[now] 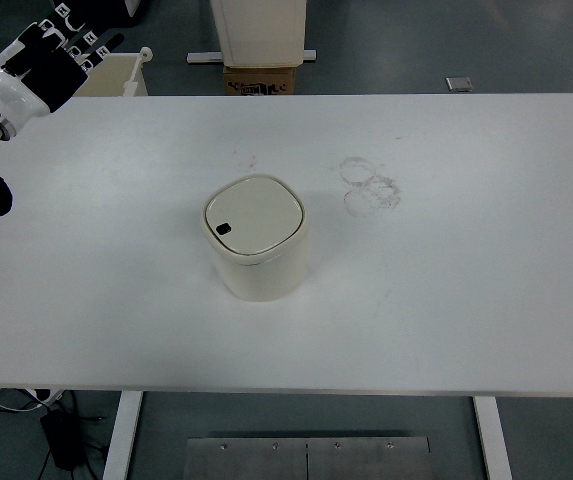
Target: Open trash can
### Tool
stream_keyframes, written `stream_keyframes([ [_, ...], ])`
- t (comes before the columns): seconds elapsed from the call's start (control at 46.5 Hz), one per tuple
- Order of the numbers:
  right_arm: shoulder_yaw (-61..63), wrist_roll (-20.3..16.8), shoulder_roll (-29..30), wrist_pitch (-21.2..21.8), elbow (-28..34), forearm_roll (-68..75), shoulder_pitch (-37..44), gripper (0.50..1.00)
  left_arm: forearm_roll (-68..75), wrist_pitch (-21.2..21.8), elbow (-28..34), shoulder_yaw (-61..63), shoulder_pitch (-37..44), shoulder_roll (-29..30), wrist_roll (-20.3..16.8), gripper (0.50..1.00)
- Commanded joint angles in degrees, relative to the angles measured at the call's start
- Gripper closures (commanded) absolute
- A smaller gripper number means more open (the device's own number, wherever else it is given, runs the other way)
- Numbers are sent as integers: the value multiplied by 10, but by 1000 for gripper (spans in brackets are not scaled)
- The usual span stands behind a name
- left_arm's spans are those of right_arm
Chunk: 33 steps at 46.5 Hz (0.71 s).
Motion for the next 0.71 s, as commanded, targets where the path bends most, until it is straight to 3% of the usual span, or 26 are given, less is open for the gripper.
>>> stream_keyframes([
  [0.0, 0, 0, 0, 0, 0, 0, 0, 507, 0, 0, -23, 18, -3, 17, 0, 500],
  [0.387, 0, 0, 0, 0, 0, 0, 0, 507, 13, -8, -144, 136, -63, 90, 1, 500],
  [0.688, 0, 0, 0, -1, 0, 0, 0, 507, 135, -33, -202, 199, -115, 120, 16, 500],
])
